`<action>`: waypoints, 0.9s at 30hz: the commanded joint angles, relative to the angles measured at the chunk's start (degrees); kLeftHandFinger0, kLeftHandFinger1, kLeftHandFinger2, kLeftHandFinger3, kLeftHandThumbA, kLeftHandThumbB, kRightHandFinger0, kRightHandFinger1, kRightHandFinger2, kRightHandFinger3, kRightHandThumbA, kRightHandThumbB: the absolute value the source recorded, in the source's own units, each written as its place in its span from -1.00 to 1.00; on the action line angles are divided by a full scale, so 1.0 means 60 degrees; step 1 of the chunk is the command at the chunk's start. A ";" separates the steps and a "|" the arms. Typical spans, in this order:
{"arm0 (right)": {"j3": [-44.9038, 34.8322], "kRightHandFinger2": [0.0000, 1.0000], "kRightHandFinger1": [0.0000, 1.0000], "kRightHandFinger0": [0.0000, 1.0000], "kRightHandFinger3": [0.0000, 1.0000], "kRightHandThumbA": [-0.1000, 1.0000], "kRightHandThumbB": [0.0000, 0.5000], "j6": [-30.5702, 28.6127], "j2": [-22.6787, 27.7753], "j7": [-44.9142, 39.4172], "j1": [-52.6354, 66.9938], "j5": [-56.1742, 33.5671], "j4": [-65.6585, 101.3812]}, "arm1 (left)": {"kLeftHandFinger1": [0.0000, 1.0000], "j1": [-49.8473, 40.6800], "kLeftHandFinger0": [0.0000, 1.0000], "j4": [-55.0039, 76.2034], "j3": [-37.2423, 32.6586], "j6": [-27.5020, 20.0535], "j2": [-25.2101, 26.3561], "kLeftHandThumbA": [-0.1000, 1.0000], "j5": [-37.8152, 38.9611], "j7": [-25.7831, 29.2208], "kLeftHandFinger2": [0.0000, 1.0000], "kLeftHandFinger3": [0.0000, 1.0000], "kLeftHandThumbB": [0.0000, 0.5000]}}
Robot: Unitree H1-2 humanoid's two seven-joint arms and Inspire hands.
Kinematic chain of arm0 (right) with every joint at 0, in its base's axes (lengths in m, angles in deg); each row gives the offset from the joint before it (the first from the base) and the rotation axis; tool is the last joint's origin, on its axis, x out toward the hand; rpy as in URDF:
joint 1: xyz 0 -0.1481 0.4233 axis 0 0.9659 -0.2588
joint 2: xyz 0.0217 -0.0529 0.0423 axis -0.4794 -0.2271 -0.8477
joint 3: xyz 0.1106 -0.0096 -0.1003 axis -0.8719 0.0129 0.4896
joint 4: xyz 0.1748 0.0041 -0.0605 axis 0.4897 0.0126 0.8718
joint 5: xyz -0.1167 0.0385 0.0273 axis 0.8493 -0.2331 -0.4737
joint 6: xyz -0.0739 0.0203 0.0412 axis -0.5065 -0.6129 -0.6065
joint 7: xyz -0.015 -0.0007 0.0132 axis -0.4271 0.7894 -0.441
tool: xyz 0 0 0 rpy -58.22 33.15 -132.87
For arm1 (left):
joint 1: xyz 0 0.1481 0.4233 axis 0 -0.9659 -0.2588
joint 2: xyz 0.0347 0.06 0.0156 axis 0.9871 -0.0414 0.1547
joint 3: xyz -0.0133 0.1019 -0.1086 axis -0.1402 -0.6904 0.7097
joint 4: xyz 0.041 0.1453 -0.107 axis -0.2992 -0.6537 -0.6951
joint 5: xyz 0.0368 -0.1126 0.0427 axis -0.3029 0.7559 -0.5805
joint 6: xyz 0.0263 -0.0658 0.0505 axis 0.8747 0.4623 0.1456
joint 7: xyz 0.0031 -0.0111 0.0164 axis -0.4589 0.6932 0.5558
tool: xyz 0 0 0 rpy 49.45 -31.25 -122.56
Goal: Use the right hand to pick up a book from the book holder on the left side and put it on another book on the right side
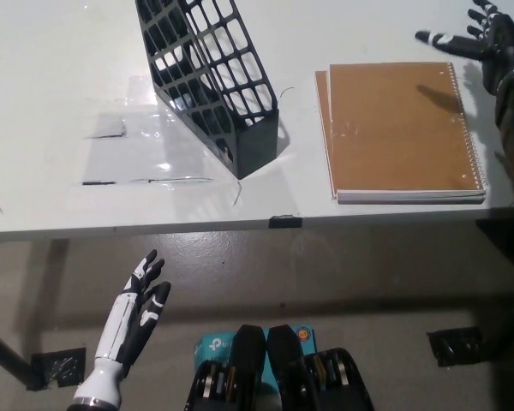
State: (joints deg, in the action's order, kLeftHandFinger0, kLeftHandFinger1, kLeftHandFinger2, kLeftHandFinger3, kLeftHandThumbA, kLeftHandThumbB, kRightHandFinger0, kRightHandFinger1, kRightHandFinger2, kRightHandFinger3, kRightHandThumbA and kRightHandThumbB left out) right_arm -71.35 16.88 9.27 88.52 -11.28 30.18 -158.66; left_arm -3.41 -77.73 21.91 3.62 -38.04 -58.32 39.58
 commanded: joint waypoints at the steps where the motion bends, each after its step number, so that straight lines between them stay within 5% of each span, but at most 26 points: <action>1: 0.1575 1.00 1.00 1.00 1.00 1.00 1.00 -0.0422 0.0877 0.1544 -0.1637 0.2400 0.0470 | 1.00 0.0100 0.88 0.0328 -0.0001 -0.0246 0.0044 0.83 0.0072 0.0152 1.00 1.00 -0.40; 13: 0.0277 1.00 1.00 1.00 1.00 1.00 0.92 -0.2026 0.1729 0.1190 -0.1660 0.1379 0.2741 | 1.00 0.0403 0.94 0.0396 0.0090 -0.0134 0.0120 0.86 0.0127 0.0150 1.00 1.00 -0.27; 19: -0.0677 1.00 1.00 1.00 1.00 1.00 1.00 0.0435 0.2285 0.0239 0.0273 0.0714 1.0456 | 1.00 0.0810 1.00 0.0160 0.0040 -0.0298 0.0201 0.99 0.0338 -0.0086 1.00 1.00 -0.25; 27: -0.1181 1.00 1.00 1.00 1.00 1.00 0.93 0.0405 0.2251 0.0423 0.3195 0.0488 1.6427 | 1.00 0.1340 1.00 -0.0142 -0.0001 -0.0461 0.0321 1.00 0.0582 -0.0360 1.00 1.00 -0.13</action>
State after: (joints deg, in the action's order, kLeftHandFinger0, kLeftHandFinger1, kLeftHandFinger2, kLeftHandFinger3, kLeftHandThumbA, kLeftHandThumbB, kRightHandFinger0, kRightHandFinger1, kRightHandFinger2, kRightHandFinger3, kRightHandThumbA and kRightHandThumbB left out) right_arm -70.65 14.03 17.25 94.97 -1.77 38.11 -120.58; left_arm -1.98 -79.01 22.04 3.64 -38.02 -58.14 39.51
